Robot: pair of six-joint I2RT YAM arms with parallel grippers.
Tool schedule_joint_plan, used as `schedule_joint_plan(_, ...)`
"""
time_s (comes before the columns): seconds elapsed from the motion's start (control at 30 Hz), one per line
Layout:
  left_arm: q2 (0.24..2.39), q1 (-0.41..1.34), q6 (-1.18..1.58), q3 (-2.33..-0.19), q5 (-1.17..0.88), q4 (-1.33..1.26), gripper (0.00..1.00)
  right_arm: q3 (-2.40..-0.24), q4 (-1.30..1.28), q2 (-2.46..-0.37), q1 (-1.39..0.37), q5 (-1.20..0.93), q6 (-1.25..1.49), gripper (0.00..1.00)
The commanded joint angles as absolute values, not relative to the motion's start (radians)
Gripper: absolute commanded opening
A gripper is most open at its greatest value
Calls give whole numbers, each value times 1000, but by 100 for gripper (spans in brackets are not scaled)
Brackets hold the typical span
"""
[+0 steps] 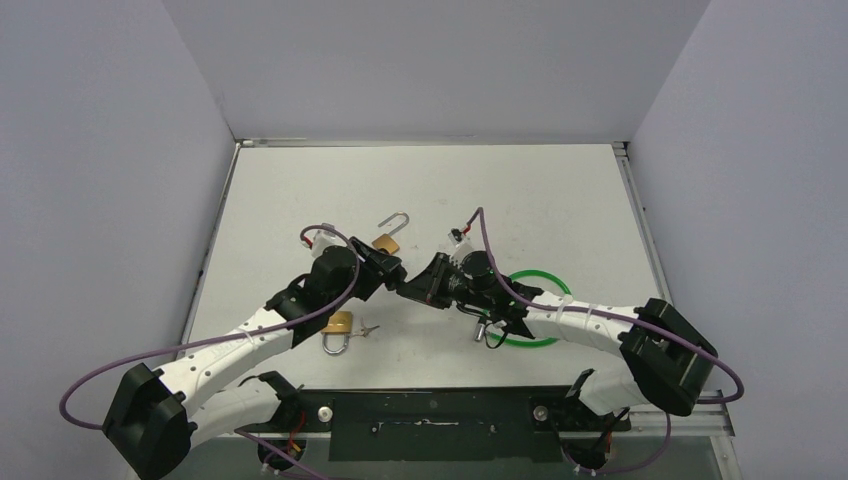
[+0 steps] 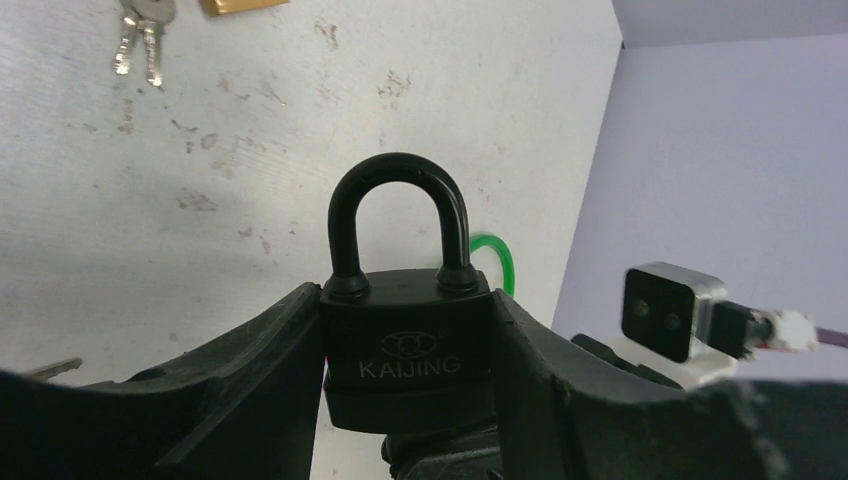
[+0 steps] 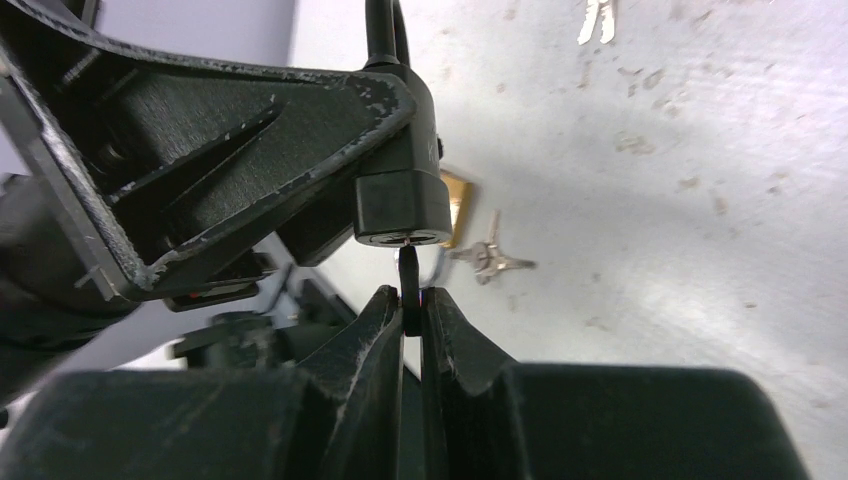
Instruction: Unlock with the key
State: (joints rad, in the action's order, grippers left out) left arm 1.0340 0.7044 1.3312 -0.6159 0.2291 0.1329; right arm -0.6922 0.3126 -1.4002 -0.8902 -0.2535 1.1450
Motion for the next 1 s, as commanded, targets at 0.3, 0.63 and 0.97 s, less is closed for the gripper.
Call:
schedule_joint_plan(0.3,917,733,1184,-601,7,-331,0,-474,815,-1192,-824,-274,1605,0)
schedule_joint_plan(0.63,904,725,737,-650,-44,-294,0,-521,363,-878,-818,-216,1039,68)
schedule_joint_plan(0.97,852,724,560,-579,-423,-501,0,-743,48,-807,-820,-136,798,88)
